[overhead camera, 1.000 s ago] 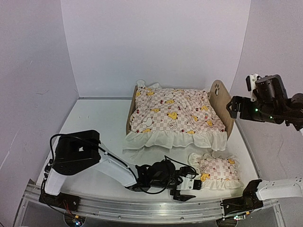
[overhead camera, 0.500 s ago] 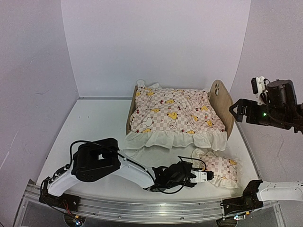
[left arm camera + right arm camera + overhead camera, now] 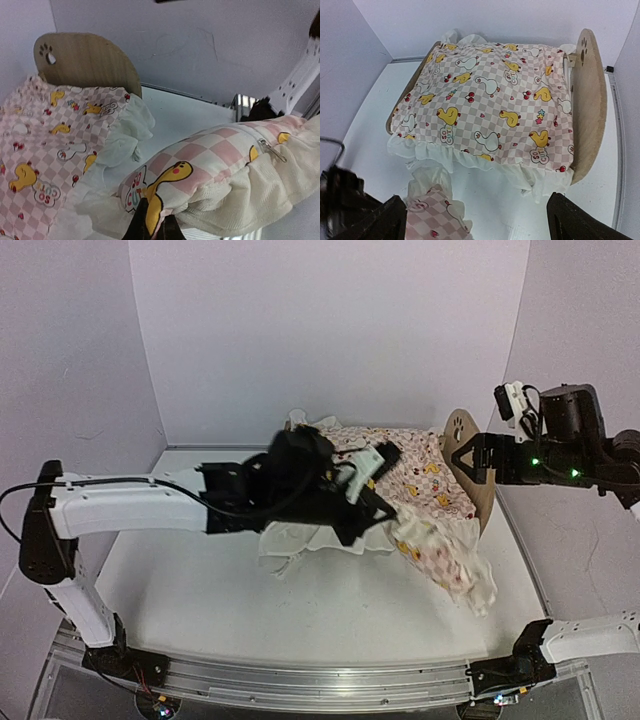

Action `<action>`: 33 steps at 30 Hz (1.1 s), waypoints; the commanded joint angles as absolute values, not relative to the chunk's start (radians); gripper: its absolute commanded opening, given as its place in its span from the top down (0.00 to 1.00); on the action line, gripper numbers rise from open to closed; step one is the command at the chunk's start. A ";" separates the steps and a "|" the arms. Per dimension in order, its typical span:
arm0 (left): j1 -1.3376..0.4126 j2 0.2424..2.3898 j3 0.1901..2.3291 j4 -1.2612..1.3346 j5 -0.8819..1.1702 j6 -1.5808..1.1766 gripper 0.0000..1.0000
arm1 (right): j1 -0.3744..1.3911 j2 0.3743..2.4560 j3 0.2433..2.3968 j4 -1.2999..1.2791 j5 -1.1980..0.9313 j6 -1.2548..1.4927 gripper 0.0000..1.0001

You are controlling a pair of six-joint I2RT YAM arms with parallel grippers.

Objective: Set up the pet bed

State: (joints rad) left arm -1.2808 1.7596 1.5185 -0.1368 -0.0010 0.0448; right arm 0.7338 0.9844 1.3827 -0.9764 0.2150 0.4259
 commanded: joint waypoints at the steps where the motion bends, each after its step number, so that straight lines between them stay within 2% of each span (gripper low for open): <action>1: -1.053 1.604 1.328 -0.190 0.453 -0.413 1.00 | 0.733 0.999 1.443 -0.859 0.171 0.416 0.02; 7: -0.818 1.471 1.096 0.273 0.800 -0.856 1.00 | 0.733 1.085 1.469 -0.853 0.169 0.447 0.02; 11: -0.745 1.482 1.044 0.499 0.829 -1.064 1.00 | 0.733 1.190 1.492 -0.838 0.073 0.483 0.02; 14: -0.708 1.524 1.004 0.688 0.829 -1.218 1.00 | 0.743 1.279 1.487 -0.788 -0.081 0.530 0.02; 17: -0.691 1.542 0.982 0.735 0.796 -1.218 1.00 | 0.760 1.354 1.426 -0.638 -0.197 0.680 0.02; 19: -0.687 1.547 0.955 0.749 0.770 -1.213 1.00 | 0.762 1.392 1.365 -0.519 -0.231 0.887 0.02; 22: -0.688 1.553 0.921 0.773 0.767 -1.209 1.00 | 0.772 1.403 1.204 -0.186 -0.304 1.184 0.02; 29: -0.689 1.537 0.840 0.822 0.764 -1.203 1.00 | 0.865 1.435 0.990 0.253 -0.128 1.643 0.02; 33: -0.691 1.522 0.799 0.879 0.764 -1.229 1.00 | 0.909 1.480 0.990 0.275 -0.005 1.760 0.02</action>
